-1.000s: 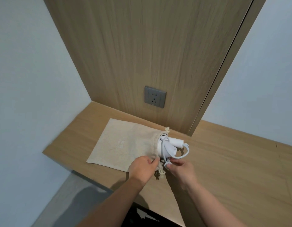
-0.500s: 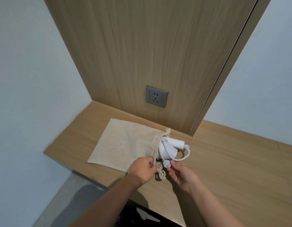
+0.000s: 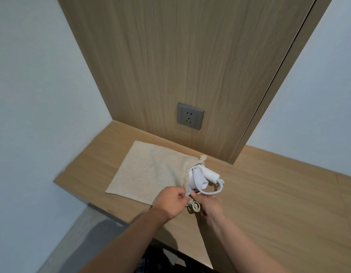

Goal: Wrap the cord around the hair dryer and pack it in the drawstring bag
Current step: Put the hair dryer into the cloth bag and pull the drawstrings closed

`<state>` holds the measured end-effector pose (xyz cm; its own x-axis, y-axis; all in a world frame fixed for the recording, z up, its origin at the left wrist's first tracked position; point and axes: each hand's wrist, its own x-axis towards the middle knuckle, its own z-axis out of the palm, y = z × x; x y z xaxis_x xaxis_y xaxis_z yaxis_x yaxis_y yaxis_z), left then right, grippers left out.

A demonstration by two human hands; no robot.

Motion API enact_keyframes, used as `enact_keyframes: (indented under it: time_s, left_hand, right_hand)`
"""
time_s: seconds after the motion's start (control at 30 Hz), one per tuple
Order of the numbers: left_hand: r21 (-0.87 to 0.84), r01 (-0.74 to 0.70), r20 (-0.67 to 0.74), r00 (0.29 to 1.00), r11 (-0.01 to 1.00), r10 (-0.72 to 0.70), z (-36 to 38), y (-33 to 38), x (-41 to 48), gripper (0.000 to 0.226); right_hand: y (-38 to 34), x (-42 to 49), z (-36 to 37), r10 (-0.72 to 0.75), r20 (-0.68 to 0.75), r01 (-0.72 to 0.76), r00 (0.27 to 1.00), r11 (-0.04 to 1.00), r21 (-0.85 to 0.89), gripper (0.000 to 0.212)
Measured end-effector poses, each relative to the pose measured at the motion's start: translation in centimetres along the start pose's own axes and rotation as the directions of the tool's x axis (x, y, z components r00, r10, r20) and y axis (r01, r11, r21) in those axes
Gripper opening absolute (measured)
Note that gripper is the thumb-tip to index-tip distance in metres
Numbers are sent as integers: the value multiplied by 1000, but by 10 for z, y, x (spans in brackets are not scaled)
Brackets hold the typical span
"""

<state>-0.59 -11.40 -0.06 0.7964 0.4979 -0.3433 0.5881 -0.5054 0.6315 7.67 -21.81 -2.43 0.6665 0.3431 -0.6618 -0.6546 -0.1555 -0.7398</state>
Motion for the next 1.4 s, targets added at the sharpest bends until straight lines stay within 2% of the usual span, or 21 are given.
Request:
enact_keyframes:
  time_s: [0.07, 0.13, 0.23, 0.3, 0.37, 0.4, 0.47, 0.53, 0.57, 0.63, 0.7, 0.77, 0.8, 0.9, 1.0, 1.17, 1.27, 1.4]
  left_hand:
    - [120, -2, -98, 995, 993, 14, 3, 1, -1, 43]
    - [239, -31, -209, 974, 971, 83, 8, 5, -1, 36]
    - [320, -111, -292, 933, 941, 210, 10, 12, 0, 26]
    - [351, -137, -309, 917, 926, 253, 11, 10, 3, 44]
    - [438, -197, -227, 920, 877, 320, 10, 7, 7, 66]
    - [503, -253, -155, 914, 826, 374, 8, 6, 9, 70]
    - [579, -375, -5, 886, 723, 463, 4, 6, 14, 69]
    - [573, -440, 93, 873, 692, 478, 1, 6, 18, 61]
    - [561, -442, 100, 875, 700, 473, 0, 5, 19, 58]
    - [544, -411, 60, 889, 732, 455, 1, 7, 22, 56]
    - [524, -360, 16, 910, 772, 414, 5, 12, 26, 60]
    - [531, -294, 8, 940, 795, 342, 11, 20, 30, 71]
    - [556, -259, 10, 952, 790, 305, 14, 23, 32, 77]
    - [627, -188, -4, 970, 756, 245, 16, 27, 38, 80]
    - [622, -205, -8, 964, 756, 267, 11, 20, 40, 77]
    - [617, -266, 18, 946, 741, 324, 6, 5, 43, 95]
    - [623, -287, 32, 939, 728, 342, 3, 0, 44, 100]
    - [613, -267, 9, 944, 743, 331, 3, -4, 39, 100]
  right_hand:
    - [5, 4, -4, 8, -4, -9, 1000, 982, -187, 29]
    - [7, 8, -11, 32, 35, -20, 999, 956, -291, 37]
    - [1, 15, -32, 105, 55, -84, 993, 952, -295, 24]
    - [-16, 22, -46, 101, -82, -121, 991, 950, -289, 13]
    - [-36, 33, -55, -43, -191, -35, 981, 921, -388, 21]
    - [-48, 38, -55, -143, -188, 45, 972, 893, -448, 27]
    - [-72, 44, -45, -313, -66, 224, 947, 796, -562, 38]
    - [-90, 53, -31, -388, 149, 380, 910, 631, -677, 47]
    - [-97, 58, -24, -361, 243, 420, 900, 572, -705, 50]
    - [-107, 66, -11, -224, 355, 419, 908, 532, -736, 56]
    - [-111, 71, -1, -82, 414, 398, 907, 491, -775, 60]
    - [-112, 71, 4, -32, 439, 407, 898, 441, -800, 56]
    - [-111, 72, 4, -58, 435, 415, 898, 435, -799, 51]
    - [-108, 75, -3, -126, 379, 388, 917, 504, -772, 40]
    - [-106, 80, -10, -148, 355, 378, 923, 519, -766, 33]
    - [-98, 79, -10, -214, 295, 365, 931, 566, -739, 16]
    - [-93, 82, -11, -241, 272, 362, 932, 550, -752, 9]
    - [-91, 82, -16, -231, 299, 377, 926, 514, -770, 11]
